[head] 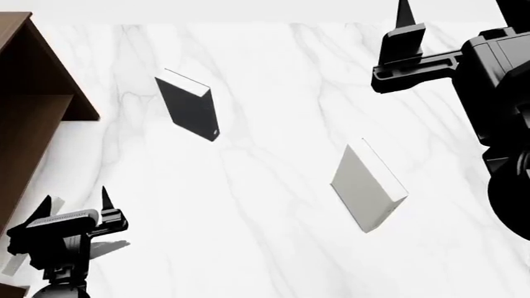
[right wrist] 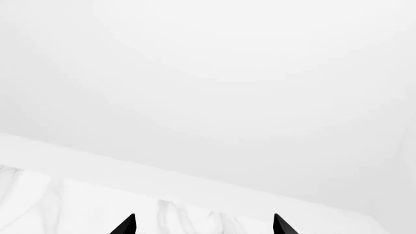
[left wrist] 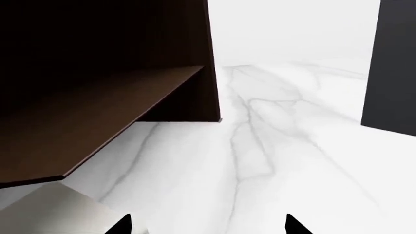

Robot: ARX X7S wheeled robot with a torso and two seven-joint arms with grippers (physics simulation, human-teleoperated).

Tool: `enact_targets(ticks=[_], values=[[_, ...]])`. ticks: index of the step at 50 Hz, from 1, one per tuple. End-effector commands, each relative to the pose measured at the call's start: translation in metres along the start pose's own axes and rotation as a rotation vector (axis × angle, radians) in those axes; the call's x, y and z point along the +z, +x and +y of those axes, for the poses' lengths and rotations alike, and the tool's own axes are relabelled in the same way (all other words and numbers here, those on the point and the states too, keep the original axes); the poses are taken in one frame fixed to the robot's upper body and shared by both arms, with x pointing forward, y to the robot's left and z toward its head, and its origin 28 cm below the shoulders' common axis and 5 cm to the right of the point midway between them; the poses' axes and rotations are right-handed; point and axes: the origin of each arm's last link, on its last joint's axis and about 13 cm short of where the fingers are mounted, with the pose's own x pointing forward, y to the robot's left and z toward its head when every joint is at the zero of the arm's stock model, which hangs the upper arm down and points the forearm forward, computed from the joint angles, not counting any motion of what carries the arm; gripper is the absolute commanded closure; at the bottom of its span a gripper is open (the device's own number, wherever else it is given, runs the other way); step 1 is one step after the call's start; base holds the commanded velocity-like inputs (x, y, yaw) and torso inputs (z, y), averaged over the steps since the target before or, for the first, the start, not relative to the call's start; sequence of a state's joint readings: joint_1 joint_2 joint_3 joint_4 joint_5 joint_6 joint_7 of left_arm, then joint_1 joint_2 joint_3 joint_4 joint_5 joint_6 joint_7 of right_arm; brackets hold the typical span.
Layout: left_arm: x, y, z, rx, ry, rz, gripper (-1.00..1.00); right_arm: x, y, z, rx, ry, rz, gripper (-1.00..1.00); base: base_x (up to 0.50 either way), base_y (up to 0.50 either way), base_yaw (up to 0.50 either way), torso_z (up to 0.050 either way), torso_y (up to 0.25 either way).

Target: Pick up the book on the right and place it under the cabinet shelf.

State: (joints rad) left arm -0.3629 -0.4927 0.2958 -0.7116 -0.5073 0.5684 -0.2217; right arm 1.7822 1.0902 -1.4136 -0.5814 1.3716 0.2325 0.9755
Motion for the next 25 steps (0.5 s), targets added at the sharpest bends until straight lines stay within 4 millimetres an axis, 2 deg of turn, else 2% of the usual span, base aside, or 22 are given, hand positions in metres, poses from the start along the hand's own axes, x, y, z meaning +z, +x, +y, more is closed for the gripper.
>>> enact_targets(ticks=[1,9,20,25], values=[[-0.024,-0.018,0.059,0.526,0.103,0.215,-1.0,0.003,-0.001,0.0,0.0,-0.003,-0.005,-1.0,0.0,0.0,0.0,0.0,0.0],[-0.02,-0.015,0.056,0.506,0.092,0.206,-1.0,0.004,-0.002,-0.001,0.0,-0.004,-0.006,-1.0,0.0,0.0,0.0,-0.001,-0.007],[0.001,-0.005,0.024,0.144,0.001,0.158,-1.0,0.002,-0.002,-0.001,0.001,0.0,-0.005,-1.0,0.0,0.0,0.0,-0.002,-0.004],[0.007,0.0,0.011,0.039,-0.015,0.135,-1.0,-0.001,-0.003,-0.001,0.0,0.004,-0.002,-1.0,0.0,0.0,0.0,0.0,-0.002]])
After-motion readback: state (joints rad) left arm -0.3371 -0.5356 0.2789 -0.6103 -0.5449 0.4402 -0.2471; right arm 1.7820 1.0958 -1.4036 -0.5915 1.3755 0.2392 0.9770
